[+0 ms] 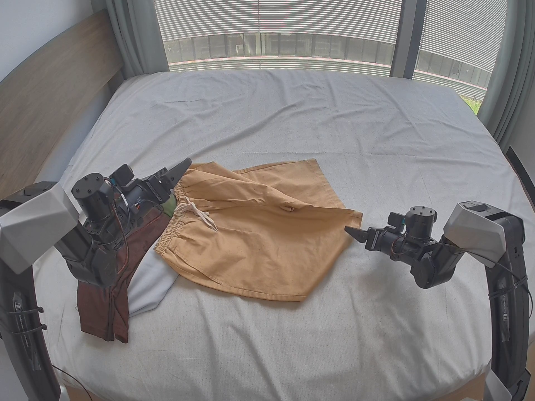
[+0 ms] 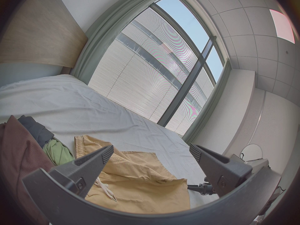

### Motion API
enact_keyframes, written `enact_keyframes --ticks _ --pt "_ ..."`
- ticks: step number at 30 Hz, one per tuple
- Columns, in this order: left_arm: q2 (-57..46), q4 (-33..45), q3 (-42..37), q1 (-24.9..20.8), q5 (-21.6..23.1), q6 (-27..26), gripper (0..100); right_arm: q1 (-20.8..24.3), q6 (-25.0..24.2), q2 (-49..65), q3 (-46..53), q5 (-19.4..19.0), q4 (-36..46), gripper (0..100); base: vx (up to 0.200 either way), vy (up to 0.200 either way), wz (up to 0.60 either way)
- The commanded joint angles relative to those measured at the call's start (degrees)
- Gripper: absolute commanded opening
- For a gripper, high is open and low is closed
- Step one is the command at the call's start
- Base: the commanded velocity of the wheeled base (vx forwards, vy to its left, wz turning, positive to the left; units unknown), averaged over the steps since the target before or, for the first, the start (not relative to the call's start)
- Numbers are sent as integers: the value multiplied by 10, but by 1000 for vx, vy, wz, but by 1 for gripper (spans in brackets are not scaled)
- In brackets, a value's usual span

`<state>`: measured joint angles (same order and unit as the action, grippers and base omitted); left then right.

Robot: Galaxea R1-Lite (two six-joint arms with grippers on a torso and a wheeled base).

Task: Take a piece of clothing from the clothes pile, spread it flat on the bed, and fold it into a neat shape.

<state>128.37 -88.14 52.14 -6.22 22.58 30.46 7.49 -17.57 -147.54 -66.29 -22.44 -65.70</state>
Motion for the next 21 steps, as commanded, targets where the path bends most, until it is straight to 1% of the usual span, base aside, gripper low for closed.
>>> enact_keyframes --ticks 1,2,4,7,10,12,18,20,21 --pt "1 -1 0 -1 0 0 100 24 -5 5 48 -1 -16 100 0 0 0" --pt "1 -1 0 -1 0 0 100 24 -5 5 48 -1 -16 100 0 0 0" --pt "0 -1 0 0 0 0 100 42 -5 -1 48 -1 -22 100 0 0 0" --pt "0 -1 0 1 0 0 100 51 -6 -4 46 -1 -22 100 0 0 0" --pt "-1 -1 0 1 0 0 100 68 -31 -7 40 -1 -22 100 0 0 0" --pt "-1 -1 0 2 0 0 100 72 -40 -7 38 -1 -22 100 0 0 0" --pt "-2 -1 0 2 0 0 100 76 -43 -8 34 -5 -22 100 0 0 0" --pt "-2 -1 0 2 0 -1 100 78 -43 -8 33 -11 -24 100 0 0 0" --pt "-2 -1 0 2 0 -1 100 80 -45 -8 36 -21 -39 100 0 0 0"
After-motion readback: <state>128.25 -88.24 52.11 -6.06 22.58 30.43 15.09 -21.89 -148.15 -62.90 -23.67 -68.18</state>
